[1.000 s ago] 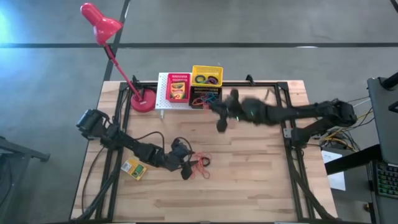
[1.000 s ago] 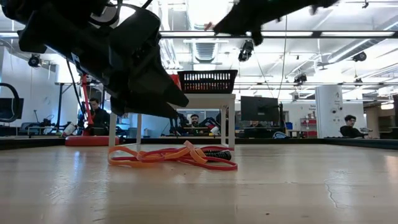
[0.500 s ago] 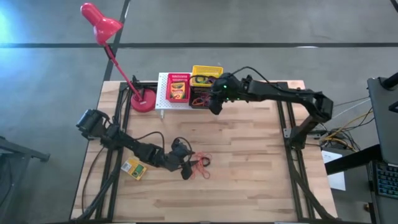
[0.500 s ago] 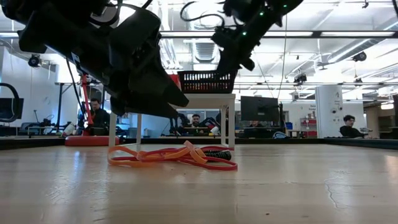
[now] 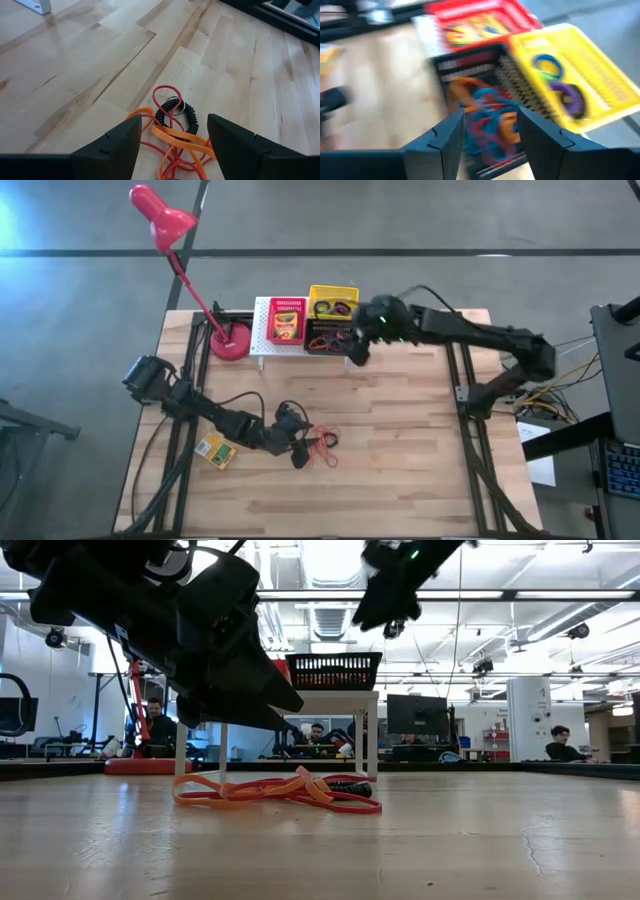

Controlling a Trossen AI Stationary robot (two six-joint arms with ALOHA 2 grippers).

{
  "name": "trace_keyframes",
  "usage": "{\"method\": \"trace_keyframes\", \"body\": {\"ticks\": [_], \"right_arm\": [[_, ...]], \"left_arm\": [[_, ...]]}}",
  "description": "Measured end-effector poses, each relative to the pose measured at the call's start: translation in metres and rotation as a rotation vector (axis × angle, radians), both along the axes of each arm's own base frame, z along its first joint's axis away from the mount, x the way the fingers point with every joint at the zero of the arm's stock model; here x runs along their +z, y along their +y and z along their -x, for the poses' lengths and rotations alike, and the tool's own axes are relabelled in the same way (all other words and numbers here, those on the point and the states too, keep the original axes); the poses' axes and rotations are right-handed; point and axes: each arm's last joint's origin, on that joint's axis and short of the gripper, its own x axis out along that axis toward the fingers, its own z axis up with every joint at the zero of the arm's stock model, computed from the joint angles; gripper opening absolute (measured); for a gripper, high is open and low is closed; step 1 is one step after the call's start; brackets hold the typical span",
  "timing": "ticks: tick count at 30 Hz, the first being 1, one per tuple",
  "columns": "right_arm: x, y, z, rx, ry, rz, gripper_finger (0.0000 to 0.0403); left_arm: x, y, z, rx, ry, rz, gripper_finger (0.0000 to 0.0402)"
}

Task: Pick & Place Office Desk Supplies
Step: Put the black spring keychain into the yellow bin on the shelf

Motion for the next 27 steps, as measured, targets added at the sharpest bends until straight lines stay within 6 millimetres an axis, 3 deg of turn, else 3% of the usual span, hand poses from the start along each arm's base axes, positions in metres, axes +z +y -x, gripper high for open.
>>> {"method": "trace_keyframes", "body": {"ticks": [3, 6, 14, 21, 27], "right_arm": [[-0.003, 0.037, 0.017, 0.088, -0.060, 0.028, 0.0175], [-0.021, 0.077, 0.037, 0.133, -0.125, 0.066, 0.0166], [-0.118, 0.163, 0.088, 0.219, -0.251, -0.043, 0.0145], [-0.188, 0.196, 0.113, 0.301, -0.296, -0.191, 0.0137], [-0.225, 0.202, 0.100, 0.295, -0.186, -0.139, 0.0144]], "left_arm": [[0.000, 0.000, 0.000, -0.002, 0.000, 0.000, 0.0231], [0.000, -0.001, 0.000, -0.002, 0.000, 0.000, 0.0231], [0.000, -0.001, 0.000, -0.009, 0.002, -0.009, 0.0229], [0.000, -0.001, 0.000, -0.043, 0.016, -0.028, 0.0229], [-0.001, -0.001, 0.001, -0.048, 0.018, -0.024, 0.0229]]}}
